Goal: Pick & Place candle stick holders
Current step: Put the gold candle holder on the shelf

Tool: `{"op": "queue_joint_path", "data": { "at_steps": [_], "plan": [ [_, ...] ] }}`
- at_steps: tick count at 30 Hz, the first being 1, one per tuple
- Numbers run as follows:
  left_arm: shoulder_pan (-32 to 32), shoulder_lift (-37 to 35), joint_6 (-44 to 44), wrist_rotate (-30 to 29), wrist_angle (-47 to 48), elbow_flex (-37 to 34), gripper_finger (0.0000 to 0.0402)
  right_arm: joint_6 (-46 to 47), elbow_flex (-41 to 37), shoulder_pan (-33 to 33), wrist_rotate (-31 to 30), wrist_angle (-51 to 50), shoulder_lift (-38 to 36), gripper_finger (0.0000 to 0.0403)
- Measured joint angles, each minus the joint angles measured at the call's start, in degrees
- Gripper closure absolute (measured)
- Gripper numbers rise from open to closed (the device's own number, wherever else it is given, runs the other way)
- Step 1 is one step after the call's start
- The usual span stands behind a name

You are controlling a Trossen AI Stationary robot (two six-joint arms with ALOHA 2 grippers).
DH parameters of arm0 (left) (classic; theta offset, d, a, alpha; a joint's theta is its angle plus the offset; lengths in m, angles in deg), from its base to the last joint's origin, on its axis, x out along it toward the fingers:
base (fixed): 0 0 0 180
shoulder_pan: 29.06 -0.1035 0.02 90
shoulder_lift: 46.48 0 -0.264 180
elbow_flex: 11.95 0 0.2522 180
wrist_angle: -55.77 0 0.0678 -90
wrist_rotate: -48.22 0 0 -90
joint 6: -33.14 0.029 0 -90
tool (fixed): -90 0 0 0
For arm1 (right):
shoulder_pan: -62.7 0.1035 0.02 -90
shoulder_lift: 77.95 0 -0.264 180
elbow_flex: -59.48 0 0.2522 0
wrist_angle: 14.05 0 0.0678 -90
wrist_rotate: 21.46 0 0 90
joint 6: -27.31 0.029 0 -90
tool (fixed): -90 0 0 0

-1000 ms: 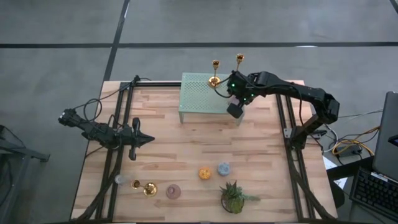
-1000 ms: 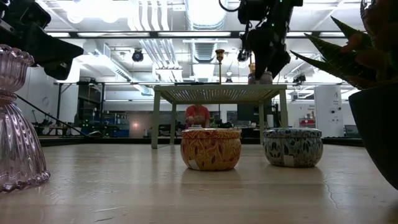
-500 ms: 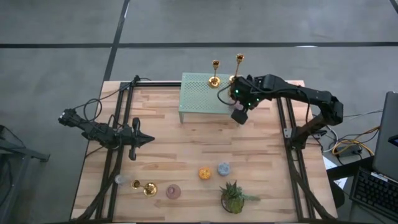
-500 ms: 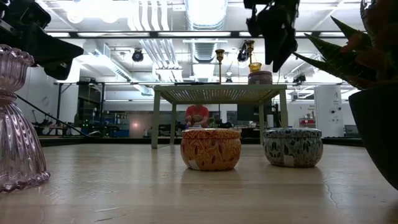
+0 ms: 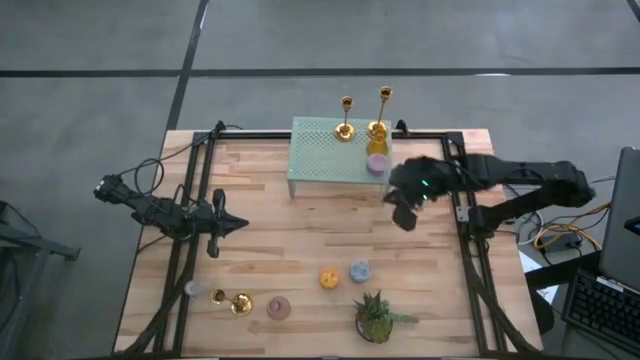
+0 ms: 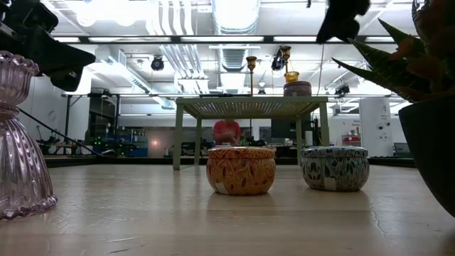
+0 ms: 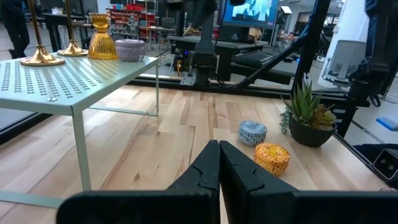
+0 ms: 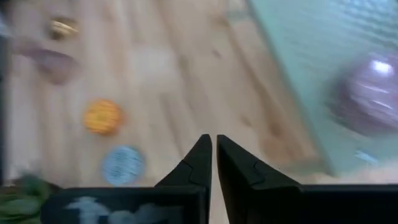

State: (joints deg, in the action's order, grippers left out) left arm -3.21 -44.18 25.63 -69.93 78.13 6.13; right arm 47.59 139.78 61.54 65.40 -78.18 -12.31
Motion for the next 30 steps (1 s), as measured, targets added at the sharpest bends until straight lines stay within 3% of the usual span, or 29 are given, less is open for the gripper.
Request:
{"op": "queue_joint_path", "data": {
  "at_steps": [7, 14, 18, 22, 26, 30],
  "plan": [
    [0.0, 0.0, 0.0, 0.0, 0.0, 0.0, 0.0396, 1.6, -17.3, 12.6, -3.1, 24.0, -12.6, 0.0385],
    [0.0, 0.0, 0.0, 0.0, 0.0, 0.0, 0.0396, 2.7, -31.3, 21.6, -15.5, 30.2, -23.4, 0.0385],
    [0.0, 0.0, 0.0, 0.0, 0.0, 0.0, 0.0396, 7.5, -39.1, 23.7, -16.8, 33.8, -27.3, 0.0385],
    [0.0, 0.0, 0.0, 0.0, 0.0, 0.0, 0.0396, 5.4, -46.4, 24.9, -15.9, 42.2, -29.5, 0.0385],
    [0.0, 0.0, 0.0, 0.0, 0.0, 0.0, 0.0396, 4.0, -50.9, 24.1, -19.5, 43.7, -31.0, 0.0385],
    [0.0, 0.0, 0.0, 0.0, 0.0, 0.0, 0.0396, -1.5, -55.4, 23.3, -13.9, 46.7, -34.3, 0.0385]
  ]
}}
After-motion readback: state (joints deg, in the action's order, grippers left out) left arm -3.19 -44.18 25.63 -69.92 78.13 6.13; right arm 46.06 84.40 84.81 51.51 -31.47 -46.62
